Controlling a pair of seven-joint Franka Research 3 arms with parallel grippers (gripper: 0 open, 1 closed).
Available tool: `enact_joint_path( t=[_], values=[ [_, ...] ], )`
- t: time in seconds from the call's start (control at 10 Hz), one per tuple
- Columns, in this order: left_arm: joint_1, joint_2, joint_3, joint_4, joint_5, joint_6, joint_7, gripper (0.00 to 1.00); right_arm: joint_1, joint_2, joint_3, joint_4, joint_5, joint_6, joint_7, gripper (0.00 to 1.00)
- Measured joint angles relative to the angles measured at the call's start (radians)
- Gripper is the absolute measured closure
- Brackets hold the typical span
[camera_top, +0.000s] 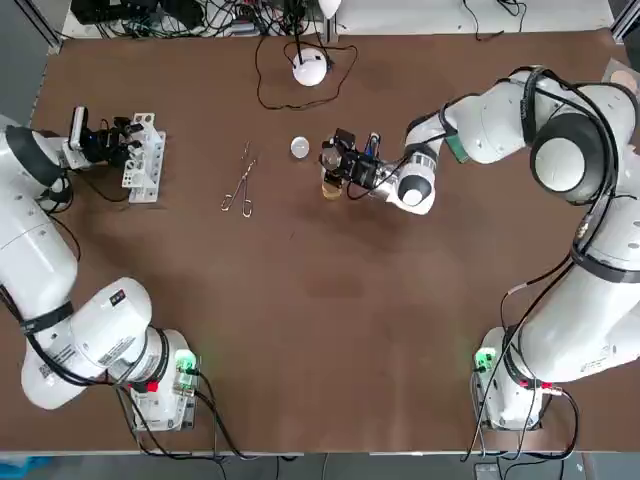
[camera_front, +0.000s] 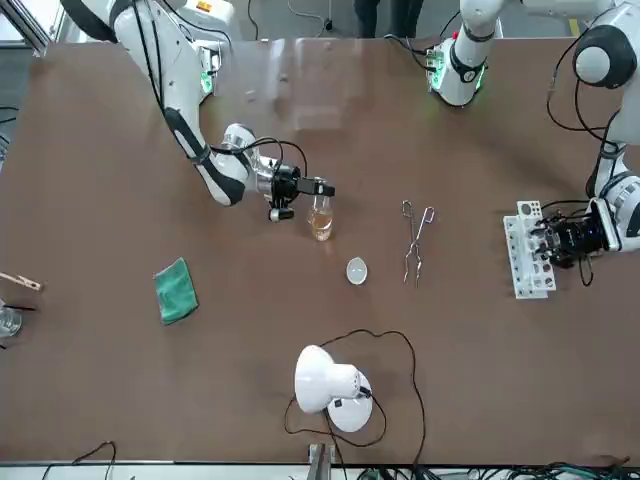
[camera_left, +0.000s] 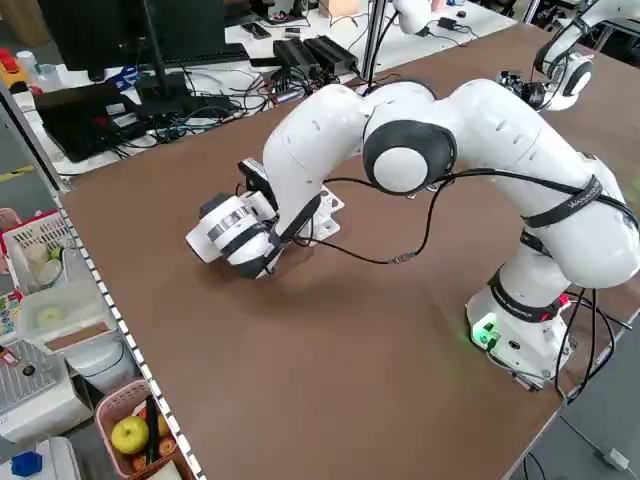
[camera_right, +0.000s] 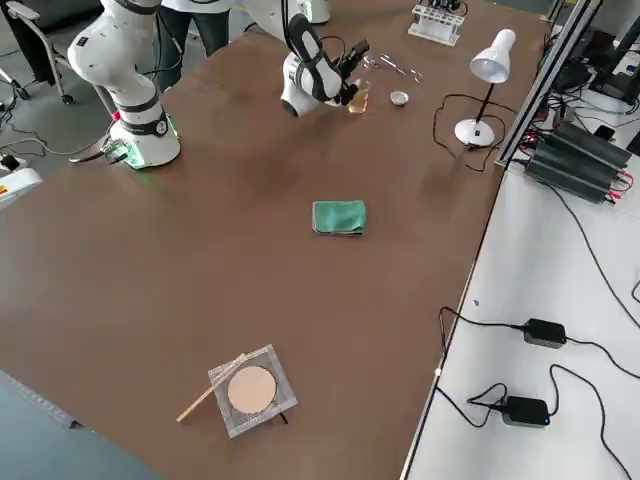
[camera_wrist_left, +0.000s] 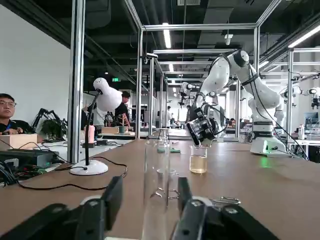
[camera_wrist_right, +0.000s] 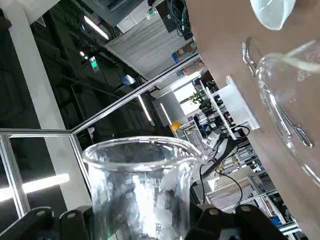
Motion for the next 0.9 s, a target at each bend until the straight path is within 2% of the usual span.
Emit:
enact_joint_path(
  t=[0.2,0.3,0.6,0.9],
  values=[
    [0.001,-0.016,-0.003,0.017,0.000,-0.009,0.000,0.09,-0.003,0.000,0.000,0.002,0.000,0.000,0.030,0.62],
    [0.001,-0.046,-0.003,0.022,0.005,-0.012,0.000,0.00,-0.004,0.000,0.000,0.003,0.000,0.000,0.040,0.62],
    [0.004,-0.186,0.004,0.026,0.100,-0.014,-0.045,0.00,-0.008,0.000,0.000,0.004,0.000,-0.001,0.055,0.62],
    [0.005,-0.349,0.011,0.028,0.222,0.016,-0.184,0.00,-0.007,-0.009,0.001,0.009,-0.001,0.000,-0.002,0.62]
  ],
)
